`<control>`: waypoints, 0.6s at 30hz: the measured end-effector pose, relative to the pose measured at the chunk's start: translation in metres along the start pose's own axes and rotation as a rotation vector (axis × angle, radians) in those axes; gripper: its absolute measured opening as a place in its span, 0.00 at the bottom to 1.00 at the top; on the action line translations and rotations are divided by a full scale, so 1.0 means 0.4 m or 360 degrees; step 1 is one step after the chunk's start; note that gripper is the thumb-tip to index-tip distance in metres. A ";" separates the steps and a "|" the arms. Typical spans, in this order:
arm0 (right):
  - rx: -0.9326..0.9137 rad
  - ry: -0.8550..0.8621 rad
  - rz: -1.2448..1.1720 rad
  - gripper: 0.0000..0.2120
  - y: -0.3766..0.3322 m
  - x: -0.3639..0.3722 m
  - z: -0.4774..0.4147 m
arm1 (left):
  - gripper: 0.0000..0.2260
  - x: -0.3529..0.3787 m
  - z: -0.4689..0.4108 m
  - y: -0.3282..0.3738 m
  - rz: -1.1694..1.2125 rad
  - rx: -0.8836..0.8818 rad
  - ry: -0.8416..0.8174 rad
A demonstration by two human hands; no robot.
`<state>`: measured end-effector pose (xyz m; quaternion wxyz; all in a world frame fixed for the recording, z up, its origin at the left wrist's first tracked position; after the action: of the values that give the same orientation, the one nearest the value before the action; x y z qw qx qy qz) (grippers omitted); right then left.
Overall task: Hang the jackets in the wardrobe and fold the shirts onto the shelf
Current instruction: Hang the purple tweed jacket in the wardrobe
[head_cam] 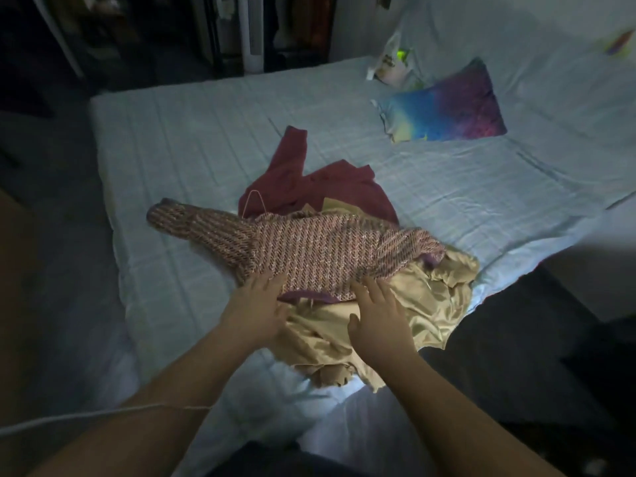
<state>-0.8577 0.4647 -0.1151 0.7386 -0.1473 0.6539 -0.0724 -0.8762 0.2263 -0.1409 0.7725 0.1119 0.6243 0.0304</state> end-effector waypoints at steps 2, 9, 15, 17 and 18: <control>0.0041 -0.0126 0.0015 0.31 0.045 0.032 -0.050 | 0.28 0.039 -0.050 -0.007 0.0046 -0.0023 -0.0055; -0.0038 -0.0605 0.0105 0.30 0.201 0.178 -0.215 | 0.24 0.201 -0.197 -0.003 0.0382 -0.0277 -0.0396; -0.0383 -0.0884 0.0197 0.30 0.287 0.349 -0.419 | 0.19 0.345 -0.338 0.007 0.1336 -0.1102 -0.0389; -0.0529 -0.0929 0.0197 0.31 0.302 0.416 -0.490 | 0.18 0.394 -0.391 -0.007 0.1647 -0.1464 -0.0256; -0.0587 -0.0958 0.0201 0.30 0.309 0.446 -0.522 | 0.16 0.414 -0.413 -0.017 0.1710 -0.1598 -0.0217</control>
<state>-1.0505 0.5024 -0.3432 0.8621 -0.2522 0.4169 0.1393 -1.0010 0.2731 -0.3333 0.6464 0.0369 0.3451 0.6795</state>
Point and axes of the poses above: each hand's wrist, its own z-axis away from the middle knuckle, its own x-axis out of the palm, y = z × x, the point moved 1 cm from there along -z, towards the middle knuckle, and after that the axes turned 7 degrees about -z, right-handed, at the moved point
